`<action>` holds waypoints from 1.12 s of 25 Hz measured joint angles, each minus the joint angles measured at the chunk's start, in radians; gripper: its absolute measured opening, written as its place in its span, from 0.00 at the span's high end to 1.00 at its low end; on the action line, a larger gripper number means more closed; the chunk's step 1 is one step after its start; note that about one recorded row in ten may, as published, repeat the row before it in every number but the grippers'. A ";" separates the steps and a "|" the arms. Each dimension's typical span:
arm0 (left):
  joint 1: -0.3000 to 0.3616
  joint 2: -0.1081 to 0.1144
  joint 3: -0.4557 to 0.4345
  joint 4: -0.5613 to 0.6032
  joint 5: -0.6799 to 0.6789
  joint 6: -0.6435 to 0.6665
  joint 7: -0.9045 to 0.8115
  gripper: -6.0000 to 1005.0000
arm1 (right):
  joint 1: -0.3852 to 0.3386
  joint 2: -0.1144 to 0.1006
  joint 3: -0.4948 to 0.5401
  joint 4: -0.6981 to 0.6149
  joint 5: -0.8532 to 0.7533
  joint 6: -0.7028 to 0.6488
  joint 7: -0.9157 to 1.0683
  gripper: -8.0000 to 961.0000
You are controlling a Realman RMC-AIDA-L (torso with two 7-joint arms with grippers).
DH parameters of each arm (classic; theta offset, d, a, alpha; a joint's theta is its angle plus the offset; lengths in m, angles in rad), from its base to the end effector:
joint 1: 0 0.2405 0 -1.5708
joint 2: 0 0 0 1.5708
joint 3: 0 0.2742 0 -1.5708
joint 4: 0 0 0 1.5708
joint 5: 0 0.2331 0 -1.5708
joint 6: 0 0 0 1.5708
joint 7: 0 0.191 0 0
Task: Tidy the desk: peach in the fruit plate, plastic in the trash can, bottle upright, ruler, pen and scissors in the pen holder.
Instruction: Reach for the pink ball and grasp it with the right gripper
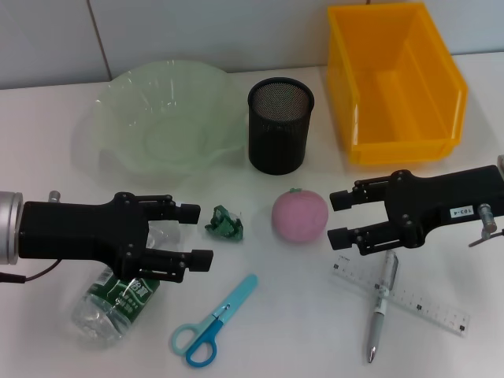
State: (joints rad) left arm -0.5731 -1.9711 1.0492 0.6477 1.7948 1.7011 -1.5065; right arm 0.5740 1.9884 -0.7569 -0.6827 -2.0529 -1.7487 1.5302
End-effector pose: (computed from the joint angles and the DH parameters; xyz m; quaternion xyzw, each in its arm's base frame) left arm -0.2298 0.3528 -0.0461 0.9587 0.1754 0.2223 0.0248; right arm 0.2594 0.3594 -0.0217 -0.9548 0.2173 0.2013 0.0234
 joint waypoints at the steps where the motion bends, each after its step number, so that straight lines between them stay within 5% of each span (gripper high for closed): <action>1: 0.000 0.000 0.000 0.000 0.000 0.000 0.000 0.18 | 0.001 0.000 0.000 0.000 -0.003 0.000 0.002 0.25; 16: 0.001 0.000 0.002 0.000 0.000 -0.006 -0.003 0.18 | 0.020 0.001 -0.012 -0.030 -0.011 0.000 0.058 0.28; 28: 0.007 -0.005 -0.007 0.000 0.000 -0.001 0.000 0.18 | 0.181 -0.035 -0.083 -0.277 -0.103 -0.069 0.460 0.30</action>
State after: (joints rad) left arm -0.5665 -1.9762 1.0419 0.6473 1.7946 1.6997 -1.5064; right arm 0.7549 1.9539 -0.8398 -0.9594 -2.1559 -1.8180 1.9906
